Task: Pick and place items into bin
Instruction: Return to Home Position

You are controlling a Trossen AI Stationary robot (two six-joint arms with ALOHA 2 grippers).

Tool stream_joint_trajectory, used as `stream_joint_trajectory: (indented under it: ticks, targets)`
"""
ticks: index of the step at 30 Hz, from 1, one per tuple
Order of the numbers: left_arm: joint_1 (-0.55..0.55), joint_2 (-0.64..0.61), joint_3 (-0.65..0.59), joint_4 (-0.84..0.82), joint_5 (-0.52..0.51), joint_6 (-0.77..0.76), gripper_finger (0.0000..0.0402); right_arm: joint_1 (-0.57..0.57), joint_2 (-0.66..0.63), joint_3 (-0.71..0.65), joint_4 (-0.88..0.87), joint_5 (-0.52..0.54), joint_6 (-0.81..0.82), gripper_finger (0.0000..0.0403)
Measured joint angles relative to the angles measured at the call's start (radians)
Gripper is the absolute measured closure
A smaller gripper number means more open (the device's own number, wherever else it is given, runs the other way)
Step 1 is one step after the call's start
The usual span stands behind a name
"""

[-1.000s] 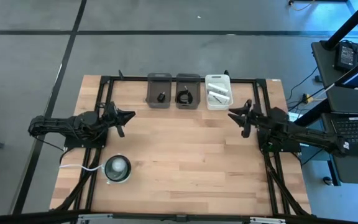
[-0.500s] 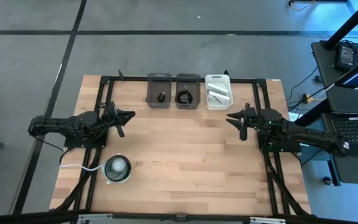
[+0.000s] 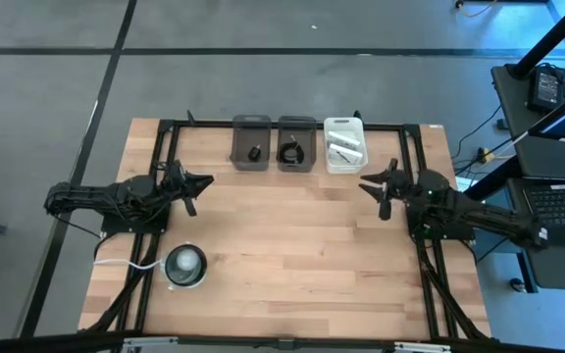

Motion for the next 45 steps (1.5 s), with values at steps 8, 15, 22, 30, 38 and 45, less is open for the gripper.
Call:
stream_joint_trajectory:
  ticks: [8, 15, 22, 30, 38, 45]
  targets:
    - [0.0, 0.0, 0.0, 0.0, 0.0, 0.0, 0.0362, -0.095, -0.142, 0.002, 0.01, 0.0, 0.005, 0.0272]
    - [0.0, 0.0, 0.0, 0.0, 0.001, 0.0, 0.0366, -0.142, -0.142, 0.003, -0.005, 0.0, -0.006, 0.0272]
    - [0.0, 0.0, 0.0, 0.0, 0.0, 0.0, 0.0365, -0.147, -0.142, 0.003, -0.004, 0.0, -0.006, 0.0272]
    - [0.0, 0.0, 0.0, 0.0, 0.0, 0.0, 0.0366, -0.147, -0.142, 0.003, -0.004, 0.0, -0.008, 0.0272]
    - [0.0, 0.0, 0.0, 0.0, 0.0, 0.0, 0.0364, -0.147, -0.142, 0.003, -0.003, 0.0, -0.008, 0.0272]
    - [0.0, 0.0, 0.0, 0.0, 0.0, 0.0, 0.0364, -0.147, -0.143, 0.002, -0.003, 0.0, -0.008, 0.0272]
